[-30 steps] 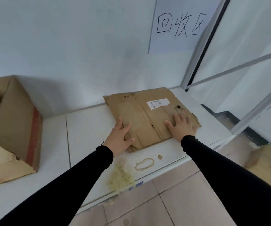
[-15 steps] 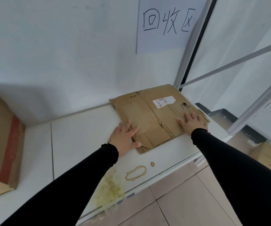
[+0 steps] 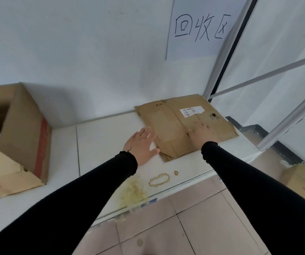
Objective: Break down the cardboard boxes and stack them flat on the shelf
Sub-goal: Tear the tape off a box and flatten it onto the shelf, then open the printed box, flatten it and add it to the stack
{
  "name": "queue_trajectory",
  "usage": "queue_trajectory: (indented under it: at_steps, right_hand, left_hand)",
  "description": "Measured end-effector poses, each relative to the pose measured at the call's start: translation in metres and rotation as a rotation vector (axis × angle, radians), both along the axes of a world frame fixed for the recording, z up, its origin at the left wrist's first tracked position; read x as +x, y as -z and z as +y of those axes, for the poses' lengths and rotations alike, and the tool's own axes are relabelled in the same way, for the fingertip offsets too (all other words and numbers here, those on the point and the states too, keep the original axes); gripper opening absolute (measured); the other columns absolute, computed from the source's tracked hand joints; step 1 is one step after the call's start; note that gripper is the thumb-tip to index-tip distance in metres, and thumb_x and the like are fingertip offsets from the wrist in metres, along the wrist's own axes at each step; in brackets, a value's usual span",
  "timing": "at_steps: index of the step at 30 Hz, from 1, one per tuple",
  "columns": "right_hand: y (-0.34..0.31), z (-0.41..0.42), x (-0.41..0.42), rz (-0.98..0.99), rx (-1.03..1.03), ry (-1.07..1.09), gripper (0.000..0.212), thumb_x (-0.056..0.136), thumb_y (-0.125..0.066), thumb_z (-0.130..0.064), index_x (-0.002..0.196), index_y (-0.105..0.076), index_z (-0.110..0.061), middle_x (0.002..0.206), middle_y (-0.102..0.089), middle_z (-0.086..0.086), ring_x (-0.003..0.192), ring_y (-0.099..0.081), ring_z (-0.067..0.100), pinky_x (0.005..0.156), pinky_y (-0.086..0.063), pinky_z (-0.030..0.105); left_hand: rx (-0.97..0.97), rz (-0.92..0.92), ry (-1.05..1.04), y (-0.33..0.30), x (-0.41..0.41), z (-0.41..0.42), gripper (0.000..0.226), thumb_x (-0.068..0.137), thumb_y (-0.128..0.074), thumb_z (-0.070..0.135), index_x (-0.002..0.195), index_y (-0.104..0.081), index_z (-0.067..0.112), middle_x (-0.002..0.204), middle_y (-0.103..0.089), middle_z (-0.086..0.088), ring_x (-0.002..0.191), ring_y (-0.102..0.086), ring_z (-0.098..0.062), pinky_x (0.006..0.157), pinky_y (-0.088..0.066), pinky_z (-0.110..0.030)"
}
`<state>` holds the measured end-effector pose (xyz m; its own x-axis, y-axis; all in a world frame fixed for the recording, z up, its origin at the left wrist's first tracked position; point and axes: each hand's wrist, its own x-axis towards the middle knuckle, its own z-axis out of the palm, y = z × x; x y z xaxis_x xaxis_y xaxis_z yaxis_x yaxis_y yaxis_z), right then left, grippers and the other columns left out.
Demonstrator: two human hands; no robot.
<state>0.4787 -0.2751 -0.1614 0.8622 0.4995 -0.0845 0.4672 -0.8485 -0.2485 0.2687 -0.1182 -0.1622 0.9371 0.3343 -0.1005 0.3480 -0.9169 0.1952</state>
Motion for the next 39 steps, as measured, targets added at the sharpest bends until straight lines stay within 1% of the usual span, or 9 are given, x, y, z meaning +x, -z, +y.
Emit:
queue_trajectory:
  at_steps: [11,15,21,26,29,32,35,37,39]
  right_hand:
    - [-0.107,0.086,-0.227,0.055,0.452,-0.659,0.048,0.102,-0.053,-0.030,0.148,-0.045,-0.020,0.155,-0.042,-0.001,0.143,-0.033,0.022,0.112,-0.027,0.030]
    - [-0.127,0.117,-0.295,0.036,0.519,-0.842,0.053,0.099,-0.056,-0.027,0.150,-0.042,-0.020,0.152,-0.044,-0.001,0.135,-0.040,0.023,0.105,-0.033,0.028]
    - [-0.140,0.166,-0.366,-0.007,0.439,-0.979,0.067,0.098,-0.057,-0.032,0.157,-0.027,-0.024,0.160,-0.034,-0.002,0.137,-0.041,0.026,0.107,-0.044,0.037]
    - [-0.138,0.208,-0.394,-0.136,0.211,-1.000,0.074,0.096,-0.052,-0.030,0.160,-0.015,-0.030,0.165,-0.024,-0.007,0.135,-0.044,0.024,0.097,-0.051,0.038]
    - [-0.132,0.221,-0.400,-0.121,0.151,-0.984,0.067,0.100,-0.046,-0.017,0.160,-0.016,-0.023,0.148,-0.047,0.003,0.109,-0.062,0.027,0.089,-0.056,0.039]
    - [-0.122,0.220,-0.401,-0.137,0.141,-0.992,0.056,0.102,-0.045,-0.007,0.156,-0.029,-0.013,0.142,-0.051,0.009,0.118,-0.059,0.028,0.098,-0.052,0.038]
    - [-0.113,0.214,-0.394,-0.170,0.152,-0.971,0.045,0.102,-0.050,-0.009,0.147,-0.043,-0.011,0.132,-0.055,0.009,0.112,-0.060,0.026,0.097,-0.052,0.036]
    - [-0.110,0.209,-0.392,-0.260,0.103,-0.991,0.030,0.101,-0.055,-0.011,0.131,-0.057,-0.010,0.115,-0.057,0.007,0.096,-0.062,0.023,0.088,-0.056,0.035]
    - [-0.107,0.202,-0.388,-0.338,0.109,-1.022,0.022,0.099,-0.056,-0.007,0.121,-0.062,-0.009,0.098,-0.051,0.004,0.082,-0.058,0.020,0.077,-0.056,0.033]
  left_hand:
    - [0.290,-0.296,-0.217,-0.105,-0.223,0.028,0.072,0.095,-0.059,0.042,0.157,-0.029,0.019,0.166,-0.021,-0.004,0.154,-0.011,-0.022,0.121,-0.022,-0.039]
    - [0.355,-0.312,-0.366,-0.130,-0.311,0.050,0.072,0.094,-0.060,0.044,0.155,-0.030,0.021,0.166,-0.022,-0.002,0.155,-0.009,-0.020,0.122,-0.021,-0.038]
    - [0.353,-0.208,-0.614,-0.137,-0.401,0.108,0.080,0.094,-0.060,0.048,0.159,-0.021,0.020,0.166,-0.018,-0.007,0.155,-0.008,-0.024,0.124,-0.016,-0.043]
    - [0.337,-0.060,-0.624,-0.129,-0.418,0.143,0.085,0.094,-0.060,0.048,0.160,-0.014,0.020,0.166,-0.021,-0.003,0.155,-0.011,-0.022,0.125,-0.010,-0.044]
    - [0.247,-0.004,-0.588,-0.124,-0.410,0.147,0.090,0.094,-0.062,0.046,0.161,-0.006,0.023,0.161,-0.033,-0.006,0.150,-0.027,-0.026,0.123,-0.021,-0.046]
    - [0.278,-0.052,-0.613,-0.119,-0.404,0.149,0.089,0.092,-0.065,0.045,0.160,-0.012,0.025,0.148,-0.045,-0.009,0.136,-0.041,-0.031,0.118,-0.031,-0.047]
    - [0.446,-0.115,-0.598,-0.122,-0.396,0.152,0.082,0.092,-0.063,0.048,0.158,-0.021,0.025,0.155,-0.036,-0.008,0.145,-0.029,-0.030,0.124,-0.013,-0.051]
    - [0.489,-0.006,-0.559,-0.124,-0.390,0.156,0.085,0.092,-0.056,0.058,0.160,-0.014,0.027,0.164,-0.025,-0.004,0.152,-0.017,-0.026,0.123,-0.001,-0.055]
    - [0.484,0.116,-0.551,-0.127,-0.382,0.161,0.086,0.093,-0.046,0.066,0.160,-0.008,0.028,0.162,-0.031,0.000,0.152,-0.021,-0.022,0.121,0.005,-0.058]
